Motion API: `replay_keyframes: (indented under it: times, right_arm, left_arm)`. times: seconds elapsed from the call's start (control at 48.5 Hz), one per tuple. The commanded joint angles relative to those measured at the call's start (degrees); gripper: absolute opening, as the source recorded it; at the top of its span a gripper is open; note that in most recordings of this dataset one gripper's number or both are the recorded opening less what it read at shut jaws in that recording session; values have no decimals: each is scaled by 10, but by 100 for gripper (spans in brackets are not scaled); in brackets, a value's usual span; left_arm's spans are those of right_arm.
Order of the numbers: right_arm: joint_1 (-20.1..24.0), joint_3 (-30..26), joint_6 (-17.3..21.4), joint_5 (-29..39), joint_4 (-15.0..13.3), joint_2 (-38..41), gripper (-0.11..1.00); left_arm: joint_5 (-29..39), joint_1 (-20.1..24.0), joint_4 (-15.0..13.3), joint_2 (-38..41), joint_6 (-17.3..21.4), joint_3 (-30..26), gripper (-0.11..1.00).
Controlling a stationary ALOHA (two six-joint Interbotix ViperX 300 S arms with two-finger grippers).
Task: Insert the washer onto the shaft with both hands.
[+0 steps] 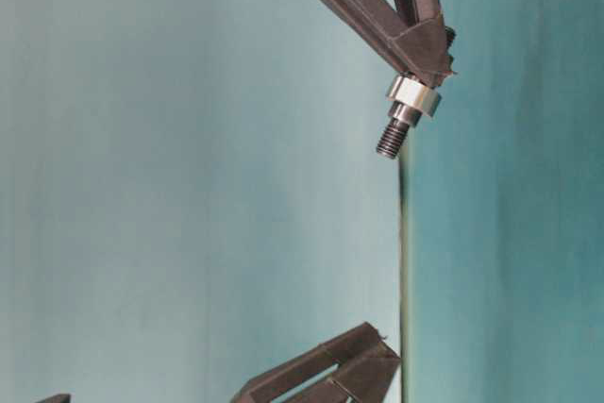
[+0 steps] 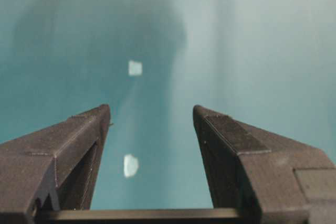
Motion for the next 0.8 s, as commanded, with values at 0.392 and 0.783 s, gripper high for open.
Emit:
replay_keyframes:
  times: [0.392, 0.783]
  right_arm:
    - [2, -10, 1, 1, -1, -4, 0]
    - [2, -9, -1, 2, -1, -4, 0]
  left_arm:
    - [0, 1, 1, -8, 1, -6, 68]
    - [0, 1, 1, -7, 1, -5, 68]
